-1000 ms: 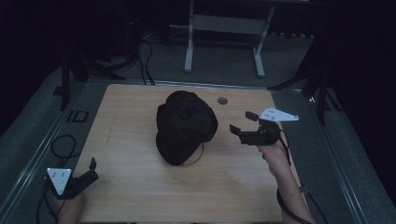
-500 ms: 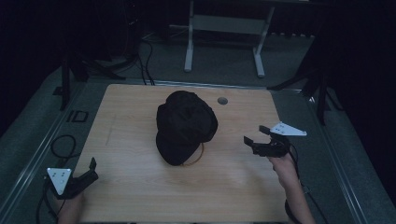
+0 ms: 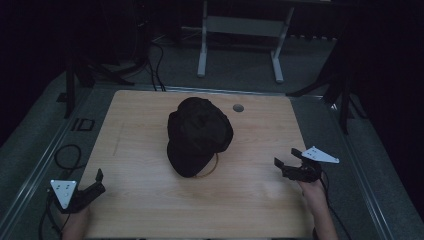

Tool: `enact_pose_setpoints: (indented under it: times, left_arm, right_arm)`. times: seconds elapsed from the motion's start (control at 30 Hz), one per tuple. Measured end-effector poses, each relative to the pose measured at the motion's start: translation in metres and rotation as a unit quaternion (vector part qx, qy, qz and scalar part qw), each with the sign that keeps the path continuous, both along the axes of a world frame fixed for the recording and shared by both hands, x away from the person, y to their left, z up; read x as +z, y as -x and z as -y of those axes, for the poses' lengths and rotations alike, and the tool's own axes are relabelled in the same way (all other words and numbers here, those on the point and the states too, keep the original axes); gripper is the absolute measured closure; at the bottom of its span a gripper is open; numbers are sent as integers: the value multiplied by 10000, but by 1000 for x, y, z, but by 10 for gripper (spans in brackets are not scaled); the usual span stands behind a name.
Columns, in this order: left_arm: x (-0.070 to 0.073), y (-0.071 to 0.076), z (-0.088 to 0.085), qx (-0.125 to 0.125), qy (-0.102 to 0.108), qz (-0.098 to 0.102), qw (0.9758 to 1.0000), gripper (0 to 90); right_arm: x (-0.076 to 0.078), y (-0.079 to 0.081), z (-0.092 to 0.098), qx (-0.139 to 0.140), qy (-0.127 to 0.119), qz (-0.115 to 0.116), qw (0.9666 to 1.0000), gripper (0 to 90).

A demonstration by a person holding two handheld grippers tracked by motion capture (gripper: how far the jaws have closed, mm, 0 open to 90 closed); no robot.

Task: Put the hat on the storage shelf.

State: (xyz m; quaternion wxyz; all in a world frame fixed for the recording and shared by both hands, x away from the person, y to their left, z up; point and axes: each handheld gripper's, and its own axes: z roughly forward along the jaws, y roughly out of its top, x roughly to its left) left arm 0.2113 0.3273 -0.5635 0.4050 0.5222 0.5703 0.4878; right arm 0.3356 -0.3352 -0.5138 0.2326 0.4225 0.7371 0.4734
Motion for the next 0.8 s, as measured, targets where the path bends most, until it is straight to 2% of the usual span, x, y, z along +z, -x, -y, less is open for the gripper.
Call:
enact_pose_setpoints:
  times: [0.27,0.6,0.7,0.8]
  left_arm:
    - [0,0,0,-3,-7,4,10000,18]
    - [0,0,0,-4,4,3,10000,18]
    - [0,0,0,-6,-2,5,10000,18]
    - [0,0,0,-5,-1,6,10000,18]
  right_arm:
    - [-13,11,18,-331,3,-37,9994,135]
    - [-25,27,33,-744,8,-108,9972,135]
    - [-27,30,38,-918,-47,-85,9957,135]
    - [-29,35,43,-1200,-32,22,9928,135]
